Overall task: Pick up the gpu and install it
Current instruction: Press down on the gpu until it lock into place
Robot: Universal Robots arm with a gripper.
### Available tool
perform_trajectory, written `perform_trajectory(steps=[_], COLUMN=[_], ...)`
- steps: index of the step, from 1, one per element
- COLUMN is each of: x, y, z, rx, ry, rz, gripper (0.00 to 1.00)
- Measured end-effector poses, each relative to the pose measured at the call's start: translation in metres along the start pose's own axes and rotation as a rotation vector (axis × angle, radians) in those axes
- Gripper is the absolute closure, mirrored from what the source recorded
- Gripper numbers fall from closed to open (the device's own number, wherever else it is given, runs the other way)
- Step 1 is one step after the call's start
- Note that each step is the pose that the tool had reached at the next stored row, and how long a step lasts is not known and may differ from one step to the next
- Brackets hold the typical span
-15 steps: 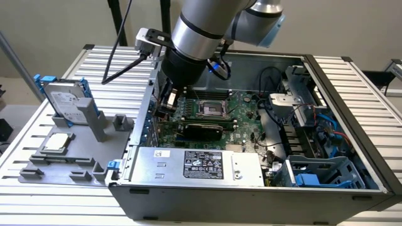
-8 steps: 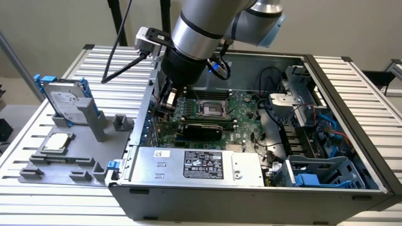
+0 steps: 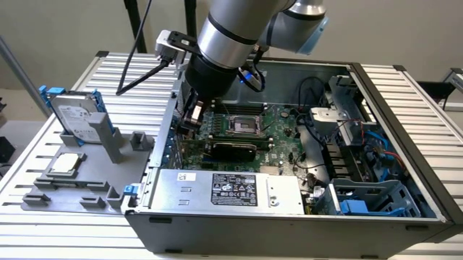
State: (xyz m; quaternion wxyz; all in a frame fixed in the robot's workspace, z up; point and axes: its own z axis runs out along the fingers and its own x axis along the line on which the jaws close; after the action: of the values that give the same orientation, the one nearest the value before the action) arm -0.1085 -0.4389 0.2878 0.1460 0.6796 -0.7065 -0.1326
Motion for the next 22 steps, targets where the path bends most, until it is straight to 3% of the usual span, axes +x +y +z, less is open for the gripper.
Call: perform_trajectory(steps=[7, 12, 13, 14, 15, 22], x=[0.0, 0.0, 0.0, 0.0, 0.0, 0.0], y=[-0.0003, -0.0002, -0.0008, -0.0012, -0.0017, -0.004], z=[0.001, -0.0098, -0.0105, -0.0107, -0.011, -0.012], rx=[0.0001, 0.0001, 0.0027, 0.0109, 0.0256, 0.1529], ry=[-0.0009, -0.0005, -0.0007, -0.0009, -0.0016, -0.0071], rz=[0.0, 0.001, 0.001, 0.001, 0.001, 0.002], gripper=[0.89, 0.89, 0.89, 0.89, 0.89, 0.89])
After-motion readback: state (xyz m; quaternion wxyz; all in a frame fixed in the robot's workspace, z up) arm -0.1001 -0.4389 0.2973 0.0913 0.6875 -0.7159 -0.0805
